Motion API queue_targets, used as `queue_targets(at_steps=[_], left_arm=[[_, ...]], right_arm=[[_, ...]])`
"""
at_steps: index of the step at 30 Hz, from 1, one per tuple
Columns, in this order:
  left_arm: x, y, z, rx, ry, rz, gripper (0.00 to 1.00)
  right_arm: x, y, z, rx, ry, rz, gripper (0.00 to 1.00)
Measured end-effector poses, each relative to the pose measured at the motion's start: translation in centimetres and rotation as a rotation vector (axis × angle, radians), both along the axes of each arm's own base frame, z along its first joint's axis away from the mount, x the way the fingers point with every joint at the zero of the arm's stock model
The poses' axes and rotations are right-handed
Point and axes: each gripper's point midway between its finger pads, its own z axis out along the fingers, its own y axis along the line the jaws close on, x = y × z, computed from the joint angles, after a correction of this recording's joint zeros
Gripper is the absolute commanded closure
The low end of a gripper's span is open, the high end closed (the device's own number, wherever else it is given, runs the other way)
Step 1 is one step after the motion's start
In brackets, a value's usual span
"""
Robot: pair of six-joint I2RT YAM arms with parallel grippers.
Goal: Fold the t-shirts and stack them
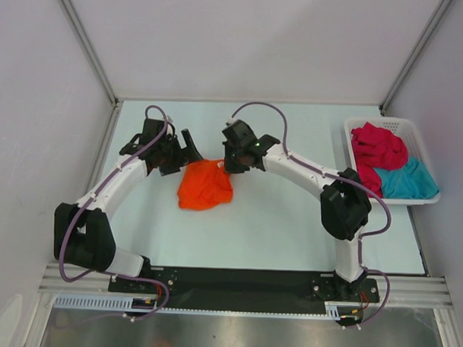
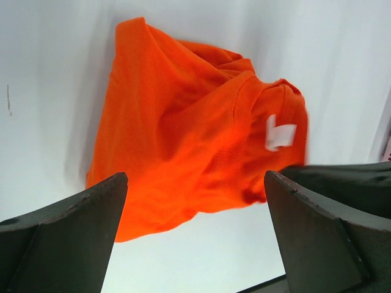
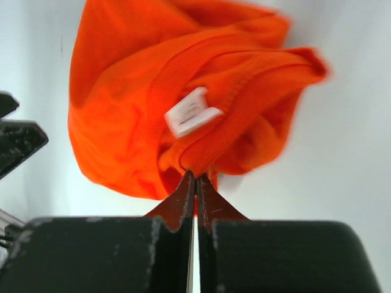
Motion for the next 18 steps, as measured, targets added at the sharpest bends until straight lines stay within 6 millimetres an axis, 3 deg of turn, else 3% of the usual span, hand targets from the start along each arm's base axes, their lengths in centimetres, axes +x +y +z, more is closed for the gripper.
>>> queue_targets(at_steps=[1,4,8,10,14,16,18], left_arm=[[0.0,0.1,0.1,-0.001,-0.002,0.002,0.00],[0.0,0.2,0.2,-0.003,-0.006,0.004,0.00],[0.0,0.1,0.2,-0.007,-0.005,0.002,0.00],[0.0,0.1,0.3,-0.008,-0.005,0.002,0.00],[-0.1,-0.2,0.3,-0.022,-0.003,-0.009,0.00],[-0.1,-0.3,0.2,-0.028,-0.004,-0.013,0.00],[-0.2,-0.4,0.1,-0.034,-0.002,-0.018,0.00]], right_arm=[[0.3,-0.4,0.6,-0.004,-0.014,-0.004,1.00],[3.3,-2.9,5.0,-0.005,-0.093,-0.062,1.00],[6.0,-5.6,16.1,0.062,-0.315,-0.135,1.00],[5.4,-7.1,22.3,0.113,-0.437,-0.159,1.00],[2.1,-10.3,31.5,0.196,-0.619,-0.193,1.00],[1.0,-11.8,34.3,0.219,-0.678,-0.213,1.00],[0.8,-12.7,35.7,0.223,-0.710,-0.234,1.00]])
